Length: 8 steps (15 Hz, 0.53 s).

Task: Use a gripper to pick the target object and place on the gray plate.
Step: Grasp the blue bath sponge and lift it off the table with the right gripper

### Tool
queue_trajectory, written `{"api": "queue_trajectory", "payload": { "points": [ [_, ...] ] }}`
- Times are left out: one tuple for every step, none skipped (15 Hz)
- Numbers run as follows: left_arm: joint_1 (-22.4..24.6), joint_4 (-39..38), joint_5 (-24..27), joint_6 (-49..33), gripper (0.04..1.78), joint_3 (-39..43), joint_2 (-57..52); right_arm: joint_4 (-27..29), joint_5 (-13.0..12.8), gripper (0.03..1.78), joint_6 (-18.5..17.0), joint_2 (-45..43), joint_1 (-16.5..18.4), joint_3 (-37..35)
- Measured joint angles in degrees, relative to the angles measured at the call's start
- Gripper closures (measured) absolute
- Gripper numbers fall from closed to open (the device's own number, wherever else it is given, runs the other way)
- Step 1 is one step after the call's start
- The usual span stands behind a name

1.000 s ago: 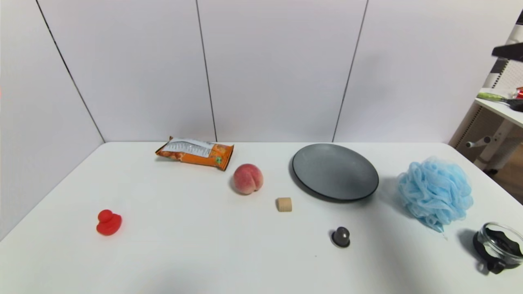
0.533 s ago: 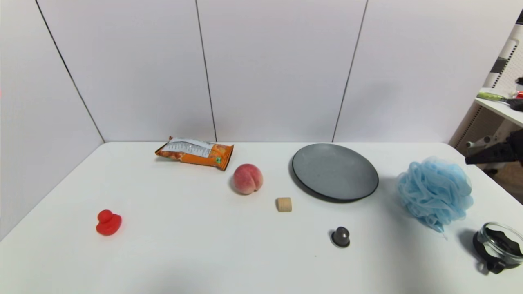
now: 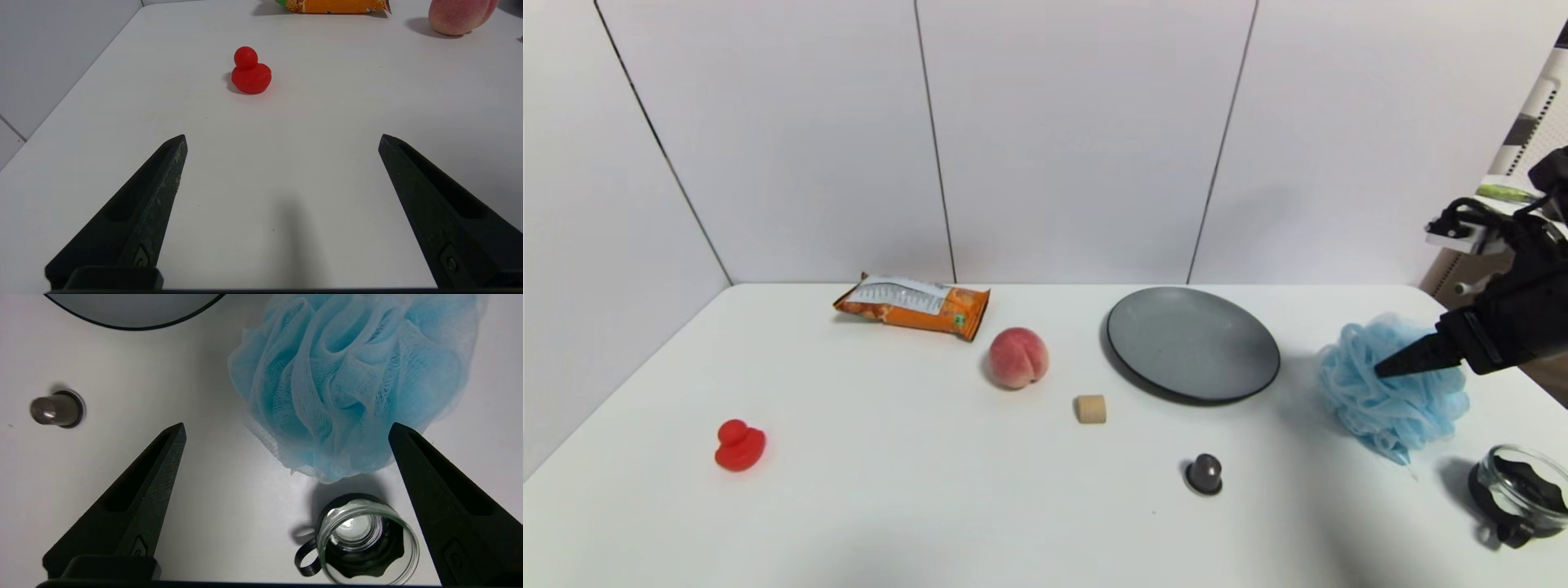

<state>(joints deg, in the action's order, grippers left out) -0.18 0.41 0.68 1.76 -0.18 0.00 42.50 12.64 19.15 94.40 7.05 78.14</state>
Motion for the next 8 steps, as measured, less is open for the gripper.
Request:
{"api": "queue_trajectory", "payload": {
  "points": [
    [0.0, 0.02, 0.05, -0.02, 0.13, 0.0, 0.0, -0.11, 0.0, 0.1, 0.52, 1.12, 0.11, 0.2],
    [0.0, 0.0, 0.02, 0.02, 0.13, 0.0, 0.0, -0.22, -0.07, 0.1, 0.63, 2.26, 0.17, 0.72],
    [0.0, 0.0, 0.05, 0.0, 0.13, 0.0, 0.0, -0.41, -0.18, 0.1, 0.66, 3.28, 0.26, 1.29],
    [0.0, 0.0, 0.02, 0.0, 0.13, 0.0, 0.0, -1.66, -0.33, 0.1, 0.61, 4.24, 0.44, 1.9],
    [0.0, 0.0, 0.02, 0.0, 0.13, 0.0, 0.0, -3.52, -0.35, 0.1, 0.57, 5.1, 0.66, 2.26],
    [0.0, 0.0, 0.05, 0.0, 0.13, 0.0, 0.0, -5.77, -0.49, 0.1, 0.52, 5.73, 0.83, 2.43],
    [0.0, -0.01, 0.05, 0.0, 0.13, 0.0, 0.0, -7.78, -0.68, 0.1, 0.52, 6.18, 1.02, 2.5],
    [0.0, 0.0, 0.02, 0.0, 0.13, 0.0, 0.0, -9.18, -1.76, 0.1, 0.59, 6.51, 1.11, 2.51]
  ]
}}
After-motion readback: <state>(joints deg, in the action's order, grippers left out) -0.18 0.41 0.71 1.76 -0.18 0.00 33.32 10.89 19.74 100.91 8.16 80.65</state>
